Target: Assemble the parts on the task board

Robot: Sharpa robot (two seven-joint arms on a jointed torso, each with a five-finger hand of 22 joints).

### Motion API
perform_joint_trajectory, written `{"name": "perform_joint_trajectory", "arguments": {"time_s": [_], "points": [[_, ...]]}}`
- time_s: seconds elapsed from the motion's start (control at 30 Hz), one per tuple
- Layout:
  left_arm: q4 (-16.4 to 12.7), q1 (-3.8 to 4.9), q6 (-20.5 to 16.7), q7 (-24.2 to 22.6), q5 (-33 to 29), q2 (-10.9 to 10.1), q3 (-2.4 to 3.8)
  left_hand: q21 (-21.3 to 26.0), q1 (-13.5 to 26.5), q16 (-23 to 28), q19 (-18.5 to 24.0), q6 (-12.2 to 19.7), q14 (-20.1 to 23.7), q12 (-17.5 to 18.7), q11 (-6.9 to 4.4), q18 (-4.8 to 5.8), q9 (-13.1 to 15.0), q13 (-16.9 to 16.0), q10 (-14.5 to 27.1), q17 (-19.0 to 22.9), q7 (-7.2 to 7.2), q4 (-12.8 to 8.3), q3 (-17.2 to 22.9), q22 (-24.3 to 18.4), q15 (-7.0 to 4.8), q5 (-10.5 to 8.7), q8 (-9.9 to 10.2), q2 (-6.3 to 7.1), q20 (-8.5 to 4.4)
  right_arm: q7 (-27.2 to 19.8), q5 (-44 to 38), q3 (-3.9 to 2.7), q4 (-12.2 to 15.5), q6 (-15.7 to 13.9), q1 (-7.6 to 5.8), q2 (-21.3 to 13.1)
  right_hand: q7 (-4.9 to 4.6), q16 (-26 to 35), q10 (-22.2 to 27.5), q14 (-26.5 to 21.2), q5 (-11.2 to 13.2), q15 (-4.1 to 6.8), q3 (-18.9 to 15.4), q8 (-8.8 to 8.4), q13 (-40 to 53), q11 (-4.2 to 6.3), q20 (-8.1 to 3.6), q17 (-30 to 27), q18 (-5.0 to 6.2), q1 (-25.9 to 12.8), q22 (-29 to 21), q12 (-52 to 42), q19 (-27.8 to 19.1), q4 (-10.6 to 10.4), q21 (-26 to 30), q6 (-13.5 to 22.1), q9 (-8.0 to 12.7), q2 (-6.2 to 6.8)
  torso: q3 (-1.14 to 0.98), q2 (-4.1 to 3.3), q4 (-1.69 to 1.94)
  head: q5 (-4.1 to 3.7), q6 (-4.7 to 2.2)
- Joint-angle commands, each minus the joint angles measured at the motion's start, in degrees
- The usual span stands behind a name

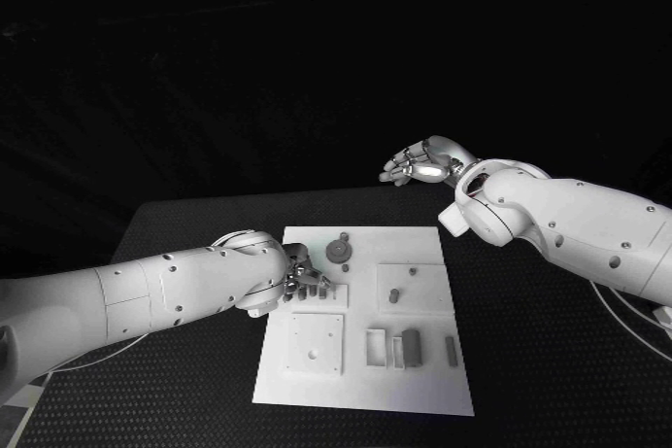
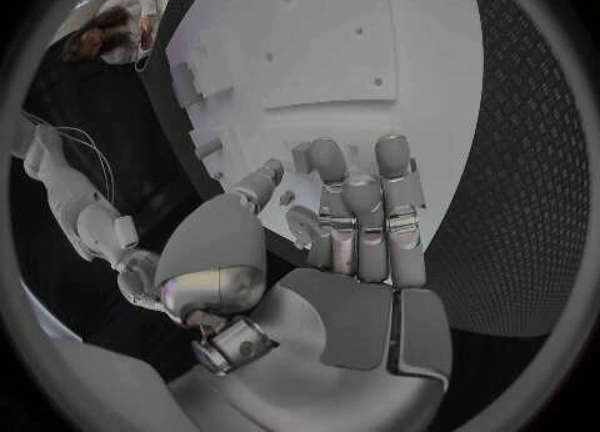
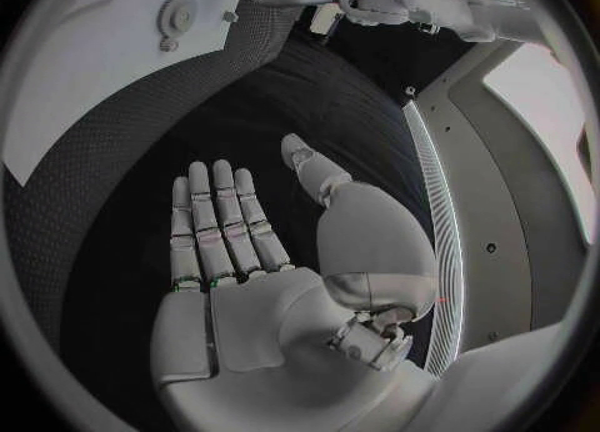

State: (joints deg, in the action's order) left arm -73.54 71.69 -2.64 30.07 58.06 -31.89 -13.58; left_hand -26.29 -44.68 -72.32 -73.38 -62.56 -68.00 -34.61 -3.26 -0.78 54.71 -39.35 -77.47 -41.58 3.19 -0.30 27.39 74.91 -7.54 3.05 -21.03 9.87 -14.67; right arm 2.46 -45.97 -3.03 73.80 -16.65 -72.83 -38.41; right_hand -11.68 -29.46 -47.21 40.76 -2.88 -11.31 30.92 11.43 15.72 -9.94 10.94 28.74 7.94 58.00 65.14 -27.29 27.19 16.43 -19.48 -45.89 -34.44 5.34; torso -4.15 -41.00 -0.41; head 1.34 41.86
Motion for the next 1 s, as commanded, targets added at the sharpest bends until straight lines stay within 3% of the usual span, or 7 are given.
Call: {"name": "perform_joint_trajectory", "arguments": {"time_s": [0.03, 0.3, 0.37, 0.53, 0.6, 0.8, 1.0], "points": [[-0.2, -0.10, -0.4, -0.2, -0.6, -0.6, -0.03, -0.3, 0.0, -0.4, -0.1, -5.9, 3.1, -0.3, -1.17, -0.51, 0.2, -0.1, 1.9, 0.2, -3.03, 1.1, 0.4, 1.2, -2.61, -0.26, -0.2, 0.84, -0.74, -0.2, 0.1, -0.04, -0.1, 0.5, 0.05, -0.1, -0.12, 0.3, 0.0, -0.5, 0.2, -0.09, -0.5, 0.31, -0.1, -0.32, 0.12, -0.1, -0.87, 0.2, 0.1, -0.1, -0.5, 0.0, 0.2, 0.3, 0.1, -0.40, 0.00, 0.00, -0.02, 0.02, -0.08], [-2.1, -0.02, 1.9, -0.3, -3.9, -3.2, 0.67, -0.3, -0.8, -0.8, 0.2, -5.5, 3.4, -0.4, -1.06, -0.45, 0.5, -0.1, 2.3, 0.6, -2.86, 1.8, 0.5, 1.2, -2.52, -0.26, -0.1, 1.54, -0.64, -0.2, 0.1, -0.03, -0.8, 0.5, 0.07, -0.4, -0.13, 0.4, 0.1, -0.7, 0.1, -0.15, -0.6, 0.33, -0.3, -0.33, 0.15, -0.1, -0.90, 0.1, 0.2, -0.2, -0.6, 0.0, 0.3, 0.4, 0.1, -0.37, 0.03, 0.05, 0.02, -0.08, -0.42], [-1.6, -0.01, 2.2, -0.2, -4.2, -3.3, 2.42, -0.3, -0.9, -0.8, 0.2, -5.5, 3.5, -0.4, -1.04, -0.45, 0.5, -0.1, 2.3, 0.6, -2.85, 1.9, 0.6, 1.2, -2.50, -0.26, -0.1, 1.54, -0.64, -0.1, 0.2, -0.03, -0.8, 0.6, 0.07, -0.5, -0.13, 0.4, 0.1, -0.7, 0.1, -0.16, -0.6, 0.33, -0.3, -0.33, 0.16, -0.1, -0.91, 0.1, 0.2, -0.2, -0.6, 0.0, 0.3, 0.4, 0.1, -0.37, 0.04, 0.04, 0.07, -0.10, -0.47], [-1.6, 1.09, 1.7, -0.1, -4.2, -4.5, 3.56, -0.3, -1.2, -0.9, 0.3, -5.4, 3.5, -0.5, -1.03, -0.45, 0.6, -0.1, 2.4, 0.7, -2.83, 1.9, 0.6, 1.2, -2.49, -0.26, -0.2, 1.45, -0.64, -0.1, 0.3, -0.02, -0.9, 0.5, 0.08, -0.6, -0.12, 0.4, 0.1, -0.7, 0.1, -0.18, -0.6, 0.34, -0.4, -0.33, 0.16, -0.2, -0.91, 0.1, 0.2, -0.2, -0.7, 0.0, 0.3, 0.4, 0.1, -0.38, 0.01, 0.06, 0.04, -0.02, -0.79], [-1.2, 2.23, 2.2, -0.1, -4.2, -5.2, 4.02, -0.3, -1.3, -0.9, 0.3, -5.4, 3.6, -0.5, -1.03, -0.45, 0.6, -0.1, 2.4, 0.7, -2.83, 1.9, 0.6, 1.2, -2.48, -0.26, -0.2, 1.39, -0.64, -0.1, 0.3, -0.01, -1.0, 0.6, 0.09, -0.6, -0.12, 0.4, 0.1, -0.7, 0.1, -0.19, -0.6, 0.35, -0.4, -0.33, 0.16, -0.2, -0.92, 0.1, 0.2, -0.2, -0.7, 0.0, 0.3, 0.4, 0.1, -0.37, -0.03, 0.04, 0.01, -0.04, -0.98], [3.6, 5.26, 4.5, -0.2, -4.0, -5.2, 4.12, 0.2, -2.3, -0.5, 1.0, -4.3, 4.3, -0.1, -0.70, -0.32, 0.4, 0.3, 3.3, 1.4, -2.32, 1.8, 0.3, 1.0, -2.20, -0.24, 0.6, 0.69, -0.42, -0.1, 0.3, -0.01, -1.2, 0.6, 0.17, -0.5, -0.13, 0.5, 0.1, -0.8, 0.1, -0.20, -0.6, 0.35, -0.5, -0.33, 0.17, -0.2, -0.92, 0.1, 0.3, -0.2, -0.7, 0.0, 0.3, 0.4, 0.1, -0.37, 0.01, 0.01, 0.10, -0.08, -1.42], [10.9, 6.25, 6.6, -0.4, -3.5, -3.2, 4.12, 2.1, -4.1, 0.9, 2.7, -0.6, 5.7, 1.3, 0.52, -0.05, -1.6, 1.4, 5.2, 3.2, -0.21, 0.7, -0.8, 0.2, -1.06, -0.21, 4.4, -0.53, 0.46, -0.1, 0.3, -0.01, -1.4, 0.7, 0.33, -0.4, -0.13, 0.5, 0.1, -0.8, 0.1, -0.21, -0.6, 0.35, -0.5, -0.34, 0.18, -0.2, -0.93, 0.1, 0.3, -0.3, -0.8, 0.0, 0.3, 0.4, 0.1, -0.38, 0.01, -0.11, -0.01, -0.04, -1.81]]}}
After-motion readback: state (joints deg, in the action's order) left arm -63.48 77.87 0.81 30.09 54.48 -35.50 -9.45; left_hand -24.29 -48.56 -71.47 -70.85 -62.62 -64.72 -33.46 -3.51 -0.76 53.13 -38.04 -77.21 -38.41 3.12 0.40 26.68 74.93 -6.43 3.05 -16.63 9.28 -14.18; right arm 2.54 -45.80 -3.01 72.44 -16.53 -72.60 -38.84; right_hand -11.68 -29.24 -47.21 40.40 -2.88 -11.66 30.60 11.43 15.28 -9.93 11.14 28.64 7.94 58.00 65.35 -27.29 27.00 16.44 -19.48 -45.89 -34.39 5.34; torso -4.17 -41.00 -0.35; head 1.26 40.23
